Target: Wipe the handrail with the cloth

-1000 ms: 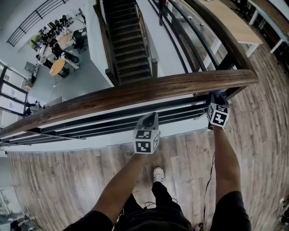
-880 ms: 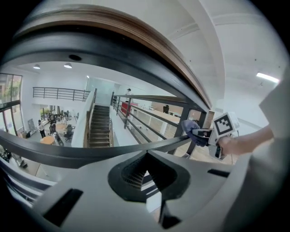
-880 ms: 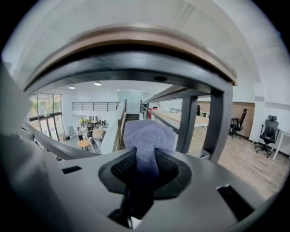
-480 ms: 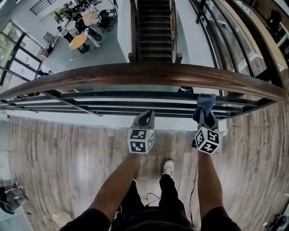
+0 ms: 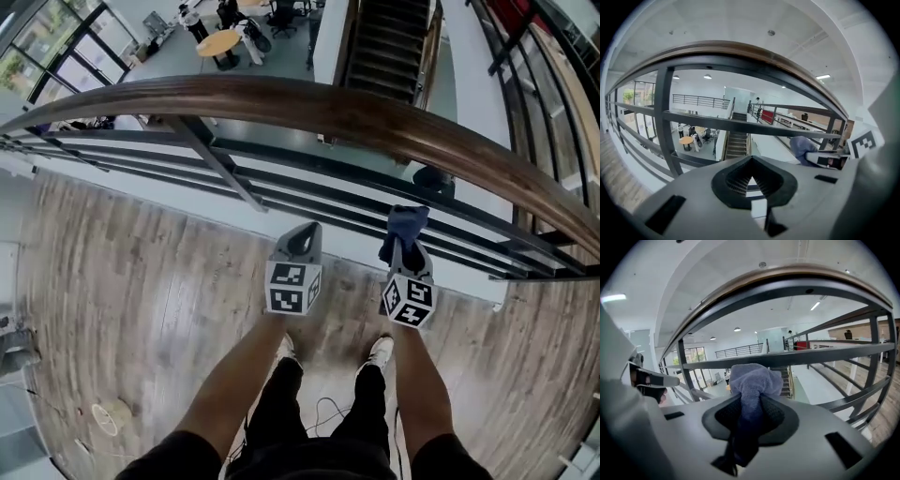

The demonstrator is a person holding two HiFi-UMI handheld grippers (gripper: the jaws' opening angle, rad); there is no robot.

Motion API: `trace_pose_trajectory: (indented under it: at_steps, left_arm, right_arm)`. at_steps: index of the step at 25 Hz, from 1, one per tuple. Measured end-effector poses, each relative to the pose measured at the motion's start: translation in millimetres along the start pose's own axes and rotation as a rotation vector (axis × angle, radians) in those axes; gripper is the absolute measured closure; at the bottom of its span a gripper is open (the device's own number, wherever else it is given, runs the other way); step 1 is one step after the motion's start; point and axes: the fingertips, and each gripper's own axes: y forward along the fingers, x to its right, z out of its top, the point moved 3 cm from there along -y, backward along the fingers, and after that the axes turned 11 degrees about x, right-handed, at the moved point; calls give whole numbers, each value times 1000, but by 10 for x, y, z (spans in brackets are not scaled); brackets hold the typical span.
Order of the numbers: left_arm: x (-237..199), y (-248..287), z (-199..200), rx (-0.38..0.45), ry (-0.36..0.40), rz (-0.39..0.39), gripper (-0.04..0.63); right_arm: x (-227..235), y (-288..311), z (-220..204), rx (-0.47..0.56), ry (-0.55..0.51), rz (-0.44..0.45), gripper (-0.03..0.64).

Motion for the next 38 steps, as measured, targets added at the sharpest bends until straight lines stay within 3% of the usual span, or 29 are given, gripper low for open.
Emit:
trace_pose_trajectory:
  at_steps: [9, 13, 17, 21, 25, 29, 32, 38]
  left_arm:
    - [-1863, -269, -243, 24, 22, 116, 597]
    - [-2651, -268, -410, -5, 29, 101, 597]
    - [-3239, -232, -396, 60, 58, 148, 597]
    - [-3447, -155, -407, 128, 69, 177, 597]
    - [-3566, -61, -490, 165, 71, 217, 597]
    - [-3500, -59, -704, 135, 53, 183, 597]
    - [-3414, -111, -873, 160, 77, 192, 597]
    - [-2905, -135, -824, 197, 118, 203, 597]
  right_arm:
    - [-1887, 1334, -536, -83, -39, 153, 525]
    - [-2731, 1841, -732, -89, -50, 204, 525]
    - [-3486, 2247, -849, -65, -69, 262, 525]
    - [-3916, 2453, -937, -63, -98, 278, 525]
    - [-4065, 2581, -1126, -119, -155, 267, 525]
    - [-3999, 2560, -1294, -123, -209, 275, 525]
    - [-3901, 2475, -1365, -137, -229, 295, 525]
    - [-3522, 2200, -1221, -94, -260, 276, 525]
